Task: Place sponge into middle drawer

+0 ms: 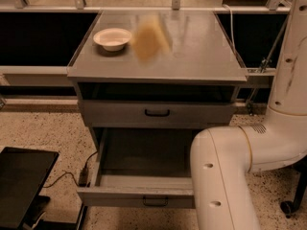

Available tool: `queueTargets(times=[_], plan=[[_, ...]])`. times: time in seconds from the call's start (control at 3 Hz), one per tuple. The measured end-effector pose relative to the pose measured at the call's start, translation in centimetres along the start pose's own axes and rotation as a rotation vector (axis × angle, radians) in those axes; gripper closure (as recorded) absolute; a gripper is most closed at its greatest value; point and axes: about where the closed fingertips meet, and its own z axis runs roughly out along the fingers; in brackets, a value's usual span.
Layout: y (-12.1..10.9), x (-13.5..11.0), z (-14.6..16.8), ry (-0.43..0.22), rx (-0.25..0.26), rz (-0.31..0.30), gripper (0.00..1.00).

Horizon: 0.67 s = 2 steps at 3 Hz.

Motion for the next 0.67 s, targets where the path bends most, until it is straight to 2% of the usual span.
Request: queueTargets(times=[0.33,0.67], plan=[[0.0,0.0,0.0,0.0,0.0,0.0,0.0],[0.0,0.0,0.0,0.0,0.0,0.0,0.0]])
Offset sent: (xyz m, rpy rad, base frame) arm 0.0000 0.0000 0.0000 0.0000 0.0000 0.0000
